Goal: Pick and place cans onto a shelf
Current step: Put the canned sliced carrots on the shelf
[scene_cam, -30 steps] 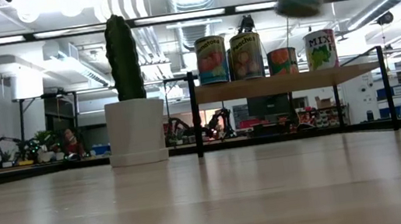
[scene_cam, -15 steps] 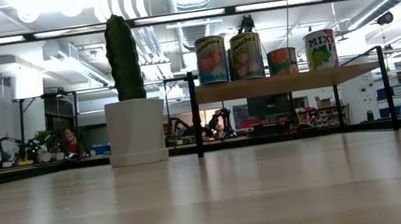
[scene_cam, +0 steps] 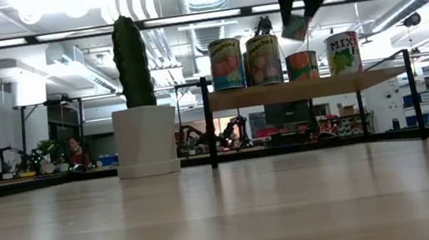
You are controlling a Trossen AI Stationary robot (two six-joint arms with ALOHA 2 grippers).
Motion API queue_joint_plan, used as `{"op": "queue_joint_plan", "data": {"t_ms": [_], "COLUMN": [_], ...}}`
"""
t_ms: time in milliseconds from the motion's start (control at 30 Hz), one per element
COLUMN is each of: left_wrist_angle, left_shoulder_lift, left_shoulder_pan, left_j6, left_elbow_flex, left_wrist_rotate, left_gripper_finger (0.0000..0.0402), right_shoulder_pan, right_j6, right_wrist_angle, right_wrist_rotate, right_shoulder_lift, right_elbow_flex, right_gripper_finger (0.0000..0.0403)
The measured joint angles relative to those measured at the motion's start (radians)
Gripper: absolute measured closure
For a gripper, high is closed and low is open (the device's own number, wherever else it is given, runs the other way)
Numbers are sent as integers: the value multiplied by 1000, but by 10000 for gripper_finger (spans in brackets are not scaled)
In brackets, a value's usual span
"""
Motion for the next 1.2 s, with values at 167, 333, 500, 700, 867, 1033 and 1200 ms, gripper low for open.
{"op": "queue_joint_plan", "data": {"t_ms": [167, 333, 500, 700, 867, 1033, 1200], "left_wrist_angle": [-11, -14, -11, 3, 5, 6, 6], "left_shoulder_lift": [0, 0, 0, 0, 0, 0, 0], "left_shoulder_pan": [0, 0, 0, 0, 0, 0, 0], "left_j6": [0, 0, 26, 37, 57, 57, 57], "left_elbow_flex": [0, 0, 0, -1, -1, -1, -1], "left_wrist_rotate": [0, 0, 0, -1, -1, -1, -1], "left_gripper_finger": [402, 402, 402, 402, 402, 402, 402], "right_shoulder_pan": [-56, -68, -66, -66, -65, -66, -66], "right_j6": [-44, -66, -75, -74, -75, -94, -98], "right_wrist_angle": [0, 1, 1, 2, 1, 1, 1], "right_wrist_rotate": [-29, -91, -95, -99, -99, -99, -99], "right_shoulder_lift": [79, 157, 212, 231, 232, 232, 232], "right_elbow_flex": [-5, -5, -5, -7, -20, -43, -81], "right_gripper_finger": [105, 104, 105, 105, 104, 97, 80]}}
